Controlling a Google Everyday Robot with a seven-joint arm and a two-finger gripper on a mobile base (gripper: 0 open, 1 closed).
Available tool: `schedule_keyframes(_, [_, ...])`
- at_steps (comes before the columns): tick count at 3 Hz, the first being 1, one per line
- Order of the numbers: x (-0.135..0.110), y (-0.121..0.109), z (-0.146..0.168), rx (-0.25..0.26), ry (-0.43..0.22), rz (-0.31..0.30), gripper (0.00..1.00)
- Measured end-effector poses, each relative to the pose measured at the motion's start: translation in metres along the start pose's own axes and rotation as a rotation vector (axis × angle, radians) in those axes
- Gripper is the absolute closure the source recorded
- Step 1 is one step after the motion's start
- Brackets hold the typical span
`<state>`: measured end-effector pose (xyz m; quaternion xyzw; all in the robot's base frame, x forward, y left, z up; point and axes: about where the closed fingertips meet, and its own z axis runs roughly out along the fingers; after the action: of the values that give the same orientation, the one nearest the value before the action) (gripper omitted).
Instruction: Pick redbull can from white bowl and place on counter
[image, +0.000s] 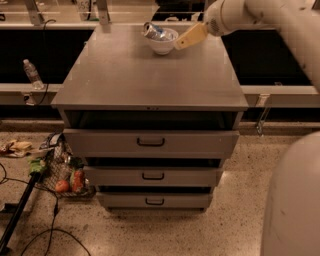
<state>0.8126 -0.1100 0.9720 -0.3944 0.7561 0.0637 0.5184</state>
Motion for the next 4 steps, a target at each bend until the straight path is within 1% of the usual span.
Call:
schedule_keyframes(1, [-0.007, -0.001, 0.034, -0.012, -0.05, -0.062, 0.0])
schedule_keyframes(2, [-0.011, -0.003, 0.067, 0.0, -0.078, -0.119, 0.0])
schedule_keyframes(3, [-0.022, -0.002, 0.098, 0.019, -0.112, -0.146, 0.0])
schedule_keyframes(4, [-0.033, 0.001, 0.128, 0.042, -0.143, -0.141, 0.0])
